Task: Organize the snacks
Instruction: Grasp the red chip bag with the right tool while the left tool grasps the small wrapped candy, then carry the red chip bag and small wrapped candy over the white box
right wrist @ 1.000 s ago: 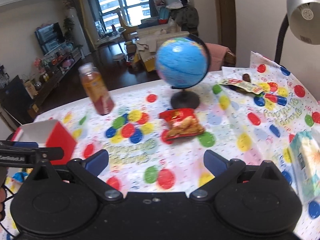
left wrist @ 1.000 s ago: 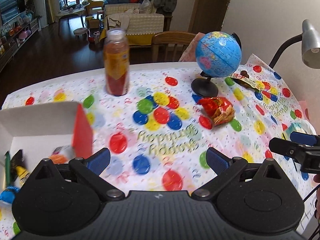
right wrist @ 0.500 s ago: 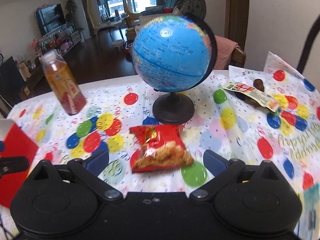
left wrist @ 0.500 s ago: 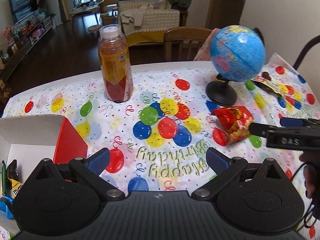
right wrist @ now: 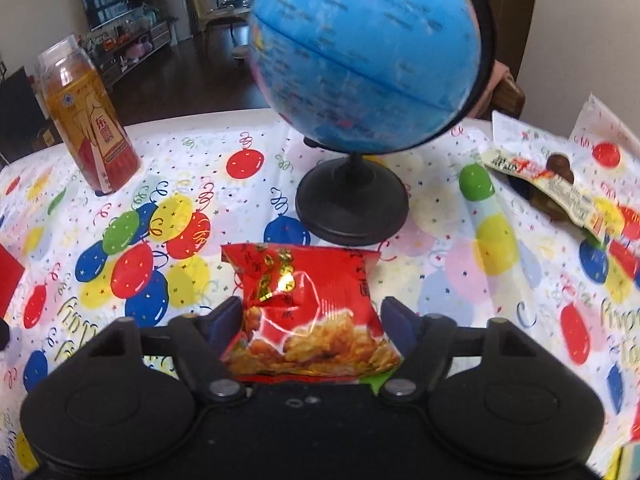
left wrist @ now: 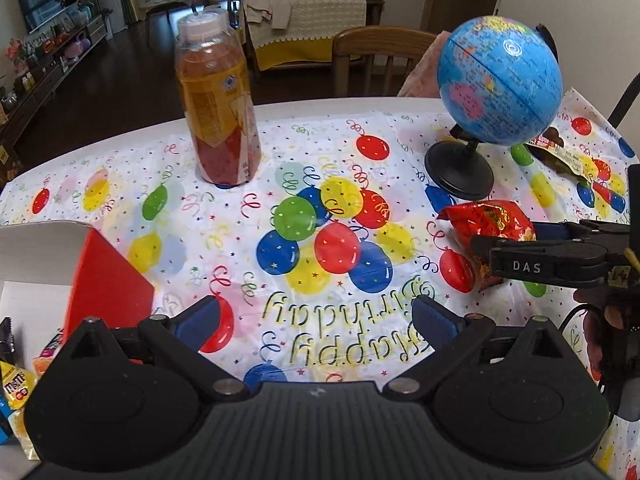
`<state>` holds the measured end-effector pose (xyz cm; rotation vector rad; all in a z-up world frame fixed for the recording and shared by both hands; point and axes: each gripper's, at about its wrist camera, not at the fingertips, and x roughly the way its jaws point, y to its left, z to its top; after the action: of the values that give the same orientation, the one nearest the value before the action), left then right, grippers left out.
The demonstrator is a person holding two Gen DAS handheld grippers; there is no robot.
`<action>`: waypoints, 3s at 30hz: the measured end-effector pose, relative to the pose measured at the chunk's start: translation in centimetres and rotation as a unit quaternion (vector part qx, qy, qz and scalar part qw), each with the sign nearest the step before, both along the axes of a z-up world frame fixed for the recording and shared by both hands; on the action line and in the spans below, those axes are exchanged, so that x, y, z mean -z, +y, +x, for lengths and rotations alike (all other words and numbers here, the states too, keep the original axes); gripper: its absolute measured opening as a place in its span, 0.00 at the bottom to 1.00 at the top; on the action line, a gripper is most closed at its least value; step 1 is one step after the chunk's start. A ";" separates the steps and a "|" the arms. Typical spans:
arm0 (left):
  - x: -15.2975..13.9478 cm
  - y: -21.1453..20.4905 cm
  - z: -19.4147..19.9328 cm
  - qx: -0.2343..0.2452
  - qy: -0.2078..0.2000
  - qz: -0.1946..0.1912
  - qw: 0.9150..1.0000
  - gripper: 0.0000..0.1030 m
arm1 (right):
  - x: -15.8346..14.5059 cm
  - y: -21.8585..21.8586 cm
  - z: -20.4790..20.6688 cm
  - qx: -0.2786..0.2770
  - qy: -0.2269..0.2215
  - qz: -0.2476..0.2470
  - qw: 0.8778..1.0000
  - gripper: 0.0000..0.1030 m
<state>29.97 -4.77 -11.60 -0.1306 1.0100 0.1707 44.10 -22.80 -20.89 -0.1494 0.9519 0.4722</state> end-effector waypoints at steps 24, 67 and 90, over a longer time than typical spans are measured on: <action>5.4 -10.3 10.3 0.148 -0.006 0.016 0.989 0.99 | -2.9 -12.3 -6.4 0.139 0.015 0.085 0.987 0.60; -1.4 -4.5 -0.2 0.091 -0.017 -0.003 0.996 0.13 | -8.7 -8.0 -16.6 0.107 0.006 0.106 0.989 0.60; -9.2 13.8 -19.5 -0.038 -0.066 -0.029 0.997 0.13 | -16.5 10.9 -26.8 -0.057 -0.029 0.107 0.992 0.60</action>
<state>10.43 9.03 -2.43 -0.2299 0.8799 0.2005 17.35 -11.87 -4.42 -0.0226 0.8321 0.6692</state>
